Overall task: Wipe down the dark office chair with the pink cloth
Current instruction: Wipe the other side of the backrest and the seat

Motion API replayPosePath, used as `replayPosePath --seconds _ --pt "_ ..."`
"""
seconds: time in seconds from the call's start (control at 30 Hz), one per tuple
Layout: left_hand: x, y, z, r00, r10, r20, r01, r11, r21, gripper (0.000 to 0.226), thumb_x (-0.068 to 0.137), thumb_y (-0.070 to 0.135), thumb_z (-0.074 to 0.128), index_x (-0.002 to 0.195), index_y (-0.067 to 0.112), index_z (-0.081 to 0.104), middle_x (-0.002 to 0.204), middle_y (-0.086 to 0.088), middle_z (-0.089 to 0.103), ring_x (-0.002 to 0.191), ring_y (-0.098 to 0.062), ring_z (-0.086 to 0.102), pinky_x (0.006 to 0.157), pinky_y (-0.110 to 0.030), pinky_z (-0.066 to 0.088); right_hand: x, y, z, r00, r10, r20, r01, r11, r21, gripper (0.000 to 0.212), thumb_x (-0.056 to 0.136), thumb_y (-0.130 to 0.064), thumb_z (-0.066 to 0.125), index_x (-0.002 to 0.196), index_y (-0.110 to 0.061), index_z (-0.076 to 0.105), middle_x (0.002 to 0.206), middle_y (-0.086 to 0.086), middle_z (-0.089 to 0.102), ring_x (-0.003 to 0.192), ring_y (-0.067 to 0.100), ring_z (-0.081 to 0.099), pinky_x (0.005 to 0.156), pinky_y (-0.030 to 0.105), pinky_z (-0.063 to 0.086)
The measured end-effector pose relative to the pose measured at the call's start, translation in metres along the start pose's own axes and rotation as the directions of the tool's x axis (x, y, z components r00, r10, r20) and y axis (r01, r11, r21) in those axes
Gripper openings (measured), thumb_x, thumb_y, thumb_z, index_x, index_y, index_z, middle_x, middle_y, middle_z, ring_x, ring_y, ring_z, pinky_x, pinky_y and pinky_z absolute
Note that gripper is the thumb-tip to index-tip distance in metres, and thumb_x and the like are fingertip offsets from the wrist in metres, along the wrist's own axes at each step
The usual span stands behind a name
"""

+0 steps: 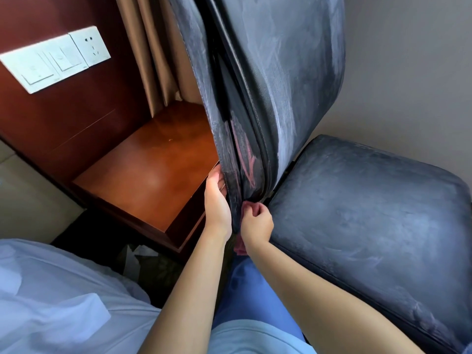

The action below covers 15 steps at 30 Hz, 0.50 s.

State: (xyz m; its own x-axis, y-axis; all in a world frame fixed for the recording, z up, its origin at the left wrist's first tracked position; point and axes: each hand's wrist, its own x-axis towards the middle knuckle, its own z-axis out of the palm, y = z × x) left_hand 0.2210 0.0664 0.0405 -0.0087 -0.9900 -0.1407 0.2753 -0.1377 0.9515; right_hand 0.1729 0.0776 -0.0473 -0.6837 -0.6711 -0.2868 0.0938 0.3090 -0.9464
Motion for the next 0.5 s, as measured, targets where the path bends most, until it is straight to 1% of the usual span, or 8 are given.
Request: replayPosePath --seconds 0.07,0.13,0.2,0.23,0.3,0.37,0.43,0.5 --pt "-0.001 0.002 -0.001 1.0 0.006 0.002 -0.006 1.0 0.017 0.033 0.102 0.023 0.027 0.098 0.031 0.059 0.091 0.017 0.065 0.078 0.01 0.062 0.065 -0.007 0.046 0.003 0.001 0.005 0.998 0.053 0.033 -0.053 0.998 -0.017 0.016 0.092 -0.023 0.052 0.081 -0.012 0.055 0.073 -0.001 0.057 0.073 0.019 0.052 0.065 0.028 0.039" --pt "0.0 0.003 -0.002 1.0 0.002 -0.009 -0.002 1.0 0.024 0.032 0.102 0.024 0.027 0.104 0.029 0.058 0.098 0.014 0.064 0.09 0.003 0.06 0.077 -0.013 0.045 0.006 0.001 0.004 0.997 0.058 0.04 -0.058 0.998 -0.021 0.016 0.091 -0.025 0.053 0.082 -0.012 0.057 0.075 0.0 0.058 0.075 0.02 0.053 0.068 0.031 0.043" --pt "0.0 0.004 -0.002 1.0 -0.007 -0.018 0.007 1.0 0.025 0.032 0.102 0.025 0.027 0.109 0.027 0.057 0.101 0.013 0.063 0.094 0.001 0.058 0.081 -0.016 0.044 0.005 -0.002 -0.002 0.999 0.037 0.018 -0.037 0.999 -0.01 0.014 0.089 -0.025 0.057 0.083 -0.013 0.056 0.079 -0.001 0.058 0.078 0.02 0.053 0.073 0.031 0.044" --pt "0.0 0.005 -0.001 1.0 -0.009 -0.019 0.009 1.0 0.028 0.032 0.102 0.025 0.027 0.11 0.027 0.058 0.101 0.012 0.063 0.095 0.0 0.058 0.081 -0.016 0.044 0.004 -0.004 -0.006 1.0 0.013 -0.01 -0.013 1.0 0.009 0.011 0.088 -0.024 0.058 0.086 -0.014 0.056 0.083 -0.001 0.059 0.08 0.018 0.053 0.074 0.029 0.043" --pt "-0.002 0.007 0.0 1.0 -0.013 -0.021 0.014 0.999 0.033 0.036 0.101 0.026 0.026 0.119 0.022 0.058 0.105 0.01 0.063 0.098 -0.003 0.058 0.079 -0.017 0.044 -0.002 -0.008 -0.014 0.996 -0.064 -0.065 0.068 0.996 0.057 0.006 0.088 -0.021 0.057 0.092 -0.017 0.056 0.094 -0.001 0.06 0.086 0.015 0.054 0.075 0.023 0.039" --pt "-0.004 0.008 0.001 0.999 -0.02 -0.028 0.021 1.0 0.022 0.039 0.101 0.026 0.027 0.126 0.017 0.056 0.106 0.008 0.064 0.096 -0.002 0.059 0.075 -0.015 0.045 -0.006 -0.012 -0.023 0.98 -0.174 -0.095 0.182 0.98 0.082 0.006 0.089 -0.017 0.057 0.095 -0.017 0.055 0.099 -0.001 0.058 0.088 0.01 0.052 0.074 0.013 0.035" --pt "-0.008 0.01 0.006 0.999 -0.03 -0.038 0.03 1.0 -0.009 0.038 0.101 0.025 0.027 0.123 0.015 0.056 0.101 0.008 0.064 0.084 0.004 0.061 0.064 -0.009 0.047 -0.007 -0.019 -0.031 0.955 -0.278 -0.104 0.288 0.954 0.089 0.008 0.088 -0.014 0.059 0.095 -0.017 0.055 0.099 -0.001 0.056 0.084 0.0 0.05 0.071 0.003 0.033" --pt "-0.011 0.011 0.01 0.999 -0.038 -0.032 0.037 0.998 -0.048 0.033 0.102 0.024 0.027 0.115 0.017 0.057 0.094 0.009 0.063 0.068 0.009 0.063 0.054 -0.006 0.046 -0.007 -0.027 -0.038 0.919 -0.378 -0.114 0.387 0.919 0.078 0.011 0.088 -0.012 0.062 0.094 -0.017 0.054 0.096 -0.002 0.054 0.084 -0.008 0.049 0.072 -0.001 0.031"
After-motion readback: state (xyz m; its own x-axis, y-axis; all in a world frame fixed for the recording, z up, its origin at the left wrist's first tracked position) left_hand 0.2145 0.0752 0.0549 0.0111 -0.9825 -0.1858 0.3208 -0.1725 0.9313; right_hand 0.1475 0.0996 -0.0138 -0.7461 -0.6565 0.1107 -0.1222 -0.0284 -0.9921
